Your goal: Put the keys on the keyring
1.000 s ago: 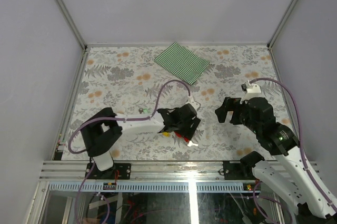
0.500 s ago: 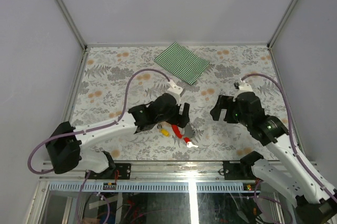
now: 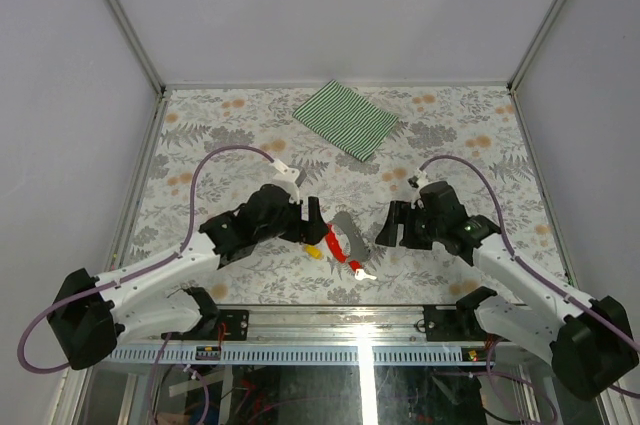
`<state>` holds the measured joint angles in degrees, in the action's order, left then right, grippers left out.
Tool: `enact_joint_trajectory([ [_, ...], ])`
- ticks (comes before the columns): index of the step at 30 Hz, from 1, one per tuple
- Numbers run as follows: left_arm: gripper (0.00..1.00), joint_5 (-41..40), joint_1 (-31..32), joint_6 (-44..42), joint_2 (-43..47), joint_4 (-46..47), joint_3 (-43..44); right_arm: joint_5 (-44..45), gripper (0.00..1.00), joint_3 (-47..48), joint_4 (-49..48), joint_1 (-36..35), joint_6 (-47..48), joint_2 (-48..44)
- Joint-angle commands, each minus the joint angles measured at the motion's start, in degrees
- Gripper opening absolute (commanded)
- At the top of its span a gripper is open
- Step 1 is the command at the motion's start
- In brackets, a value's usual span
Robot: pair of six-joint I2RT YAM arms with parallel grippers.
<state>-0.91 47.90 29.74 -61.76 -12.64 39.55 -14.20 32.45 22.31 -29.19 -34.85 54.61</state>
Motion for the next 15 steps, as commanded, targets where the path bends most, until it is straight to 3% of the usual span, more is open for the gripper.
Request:
enact_joint_trajectory([
  [1,0.79,1.5,-0.1,3.1,1.6,4.1,-3.1,-5.1,0.76,-1.8,-10.8,0.1,-1.5,3.7],
  [9,0.78,3.9,-0.1,4.6,-1.0,9.1,-5.4,-6.4,0.66,-1.4,-15.7,0.1,2.3,13.4],
  [15,0.76,4.7,-0.1,6.8,-9.0,13.6,-2.9,-0.1,0.63,-2.9,-15.6,0.1,0.1,11.5],
])
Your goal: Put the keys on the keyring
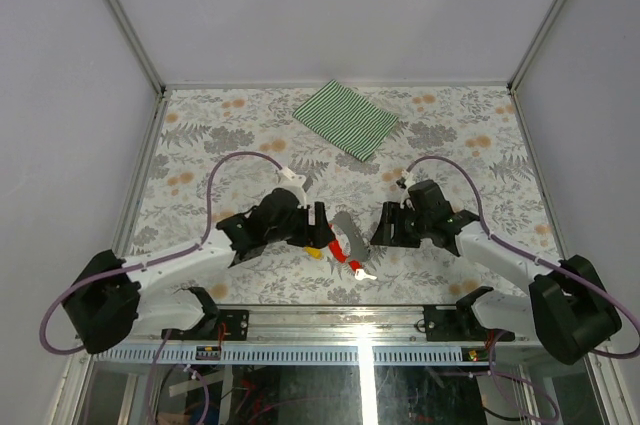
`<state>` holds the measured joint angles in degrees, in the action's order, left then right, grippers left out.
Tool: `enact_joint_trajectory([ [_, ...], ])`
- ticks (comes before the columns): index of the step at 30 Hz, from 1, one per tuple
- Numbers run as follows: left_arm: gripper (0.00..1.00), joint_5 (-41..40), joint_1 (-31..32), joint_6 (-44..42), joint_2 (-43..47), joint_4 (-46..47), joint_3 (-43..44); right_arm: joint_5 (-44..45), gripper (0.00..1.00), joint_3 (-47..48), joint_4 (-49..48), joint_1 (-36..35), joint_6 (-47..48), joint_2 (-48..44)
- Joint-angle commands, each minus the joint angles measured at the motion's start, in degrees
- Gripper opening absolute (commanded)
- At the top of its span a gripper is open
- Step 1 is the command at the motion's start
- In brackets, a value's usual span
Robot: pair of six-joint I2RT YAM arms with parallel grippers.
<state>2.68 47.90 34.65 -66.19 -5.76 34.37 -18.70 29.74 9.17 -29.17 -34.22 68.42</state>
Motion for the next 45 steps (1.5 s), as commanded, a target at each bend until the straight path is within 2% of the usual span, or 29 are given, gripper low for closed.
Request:
enact_joint_trajectory([
  [1,0.76,0.8,-0.1,2.3,-6.4,7.0,3.1,5.7,0.63,-0.7,-2.0,0.2,-1.1,-4.0],
  [8,0.77,-2.4,-0.1,4.6,-16.9,5.1,9.0,12.8,0.62,-3.4,2.0,0.2,-6.1,-19.1],
  [12,0.77,-2.9,0.1,4.8,-21.8,3.2,12.1,14.7,0.62,-2.9,5.7,0.1,-6.7,-24.4],
  [19,0.79,-7.7,1.0,6.2,-24.5,-2.0,14.7,19.0,0.62,-2.7,9.8,0.1,-8.6,-31.7],
  [32,0.79,-6.0,2.5,7.4,-30.6,-1.5,16.7,20.8,0.63,-1.2,12.6,0.1,-8.6,-35.2],
  [36,0.73,-5.0,2.5,6.6,-33.0,-1.0,18.4,21.0,0.66,-1.7,13.2,0.2,-8.6,-36.0],
  [45,0.71,-1.1,2.5,0.0,-42.6,1.2,29.3,21.5,0.70,-2.6,15.5,0.2,-7.8,-39.8],
])
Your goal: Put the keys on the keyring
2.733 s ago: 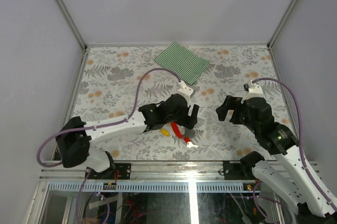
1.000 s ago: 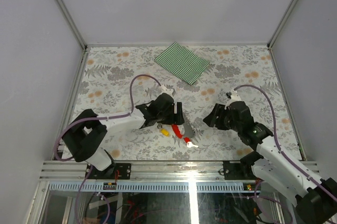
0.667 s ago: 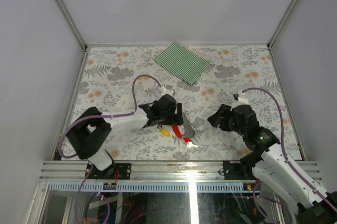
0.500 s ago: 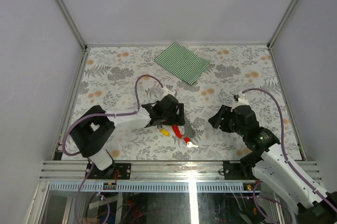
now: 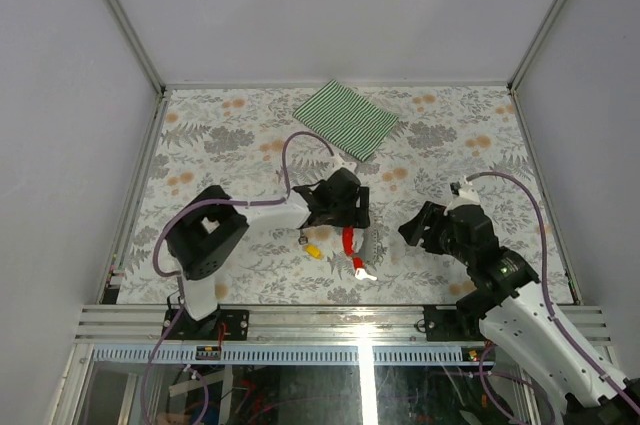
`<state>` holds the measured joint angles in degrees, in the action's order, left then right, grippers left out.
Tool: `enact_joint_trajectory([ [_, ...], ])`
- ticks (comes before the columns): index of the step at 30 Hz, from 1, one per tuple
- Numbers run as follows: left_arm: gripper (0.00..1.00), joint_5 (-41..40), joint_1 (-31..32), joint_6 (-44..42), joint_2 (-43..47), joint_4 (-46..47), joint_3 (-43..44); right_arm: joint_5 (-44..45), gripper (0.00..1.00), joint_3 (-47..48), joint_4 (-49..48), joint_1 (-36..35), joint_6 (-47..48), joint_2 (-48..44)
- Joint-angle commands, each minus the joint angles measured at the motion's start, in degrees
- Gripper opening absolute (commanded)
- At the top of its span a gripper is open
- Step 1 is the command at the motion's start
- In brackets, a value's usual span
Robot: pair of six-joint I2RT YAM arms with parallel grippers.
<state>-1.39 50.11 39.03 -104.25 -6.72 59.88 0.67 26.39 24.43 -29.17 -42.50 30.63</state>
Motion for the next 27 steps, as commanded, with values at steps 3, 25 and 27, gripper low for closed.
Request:
enact_joint_trajectory([
  [3,0.71,7.0,0.3,-8.0,-8.6,3.6,8.9,2.6,0.71,0.5,1.1,0.2,0.6,-3.3],
  [25,0.75,-0.4,-0.1,-11.2,21.1,1.7,-7.4,-8.0,0.73,-2.7,-5.6,0.1,7.0,6.0],
  [27,0.75,-1.0,0.6,-9.5,23.4,2.1,-10.5,-9.2,0.74,-3.2,-6.5,0.1,7.2,6.5],
])
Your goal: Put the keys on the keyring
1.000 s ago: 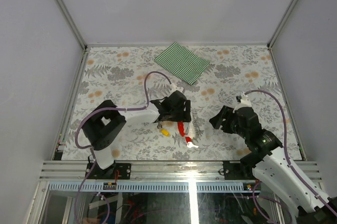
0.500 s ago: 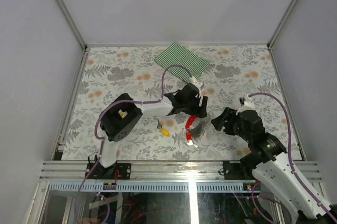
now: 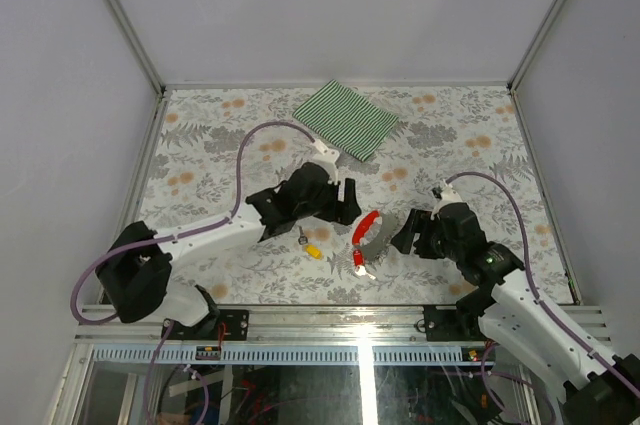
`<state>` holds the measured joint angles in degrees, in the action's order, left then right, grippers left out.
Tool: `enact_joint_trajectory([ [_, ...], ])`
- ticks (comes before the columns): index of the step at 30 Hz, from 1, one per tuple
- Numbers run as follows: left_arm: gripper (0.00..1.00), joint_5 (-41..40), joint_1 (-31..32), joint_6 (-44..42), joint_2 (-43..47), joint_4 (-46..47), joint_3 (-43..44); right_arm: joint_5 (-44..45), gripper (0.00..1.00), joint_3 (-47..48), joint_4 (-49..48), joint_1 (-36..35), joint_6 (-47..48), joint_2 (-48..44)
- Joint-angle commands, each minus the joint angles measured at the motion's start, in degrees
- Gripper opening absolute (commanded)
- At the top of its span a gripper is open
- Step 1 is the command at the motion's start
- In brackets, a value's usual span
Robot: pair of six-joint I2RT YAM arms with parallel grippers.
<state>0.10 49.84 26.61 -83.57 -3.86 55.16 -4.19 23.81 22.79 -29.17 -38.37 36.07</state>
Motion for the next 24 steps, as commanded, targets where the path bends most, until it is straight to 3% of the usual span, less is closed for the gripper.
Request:
enact_joint_trajectory([
  [1,0.74,-2.7,1.4,3.7,3.7,-0.5,-7.0,-4.9,0.75,-0.8,-5.1,0.2,3.0,1.1],
  [4,0.73,-3.2,3.7,6.3,5.6,1.2,-10.2,-7.0,0.73,-0.8,-5.1,0.1,2.5,2.3],
  [8,0.70,-6.2,8.0,8.5,4.3,2.3,-11.0,-2.6,0.64,0.9,-0.2,0.2,1.3,4.2],
  [17,0.68,-21.1,19.1,14.1,-3.9,-6.1,-4.1,5.9,0.59,2.8,4.7,0.1,-1.7,-4.7],
  [24,0.66,-15.2,22.6,15.5,-5.5,5.5,-4.4,7.3,0.58,2.3,5.4,0.2,-4.2,-8.0],
])
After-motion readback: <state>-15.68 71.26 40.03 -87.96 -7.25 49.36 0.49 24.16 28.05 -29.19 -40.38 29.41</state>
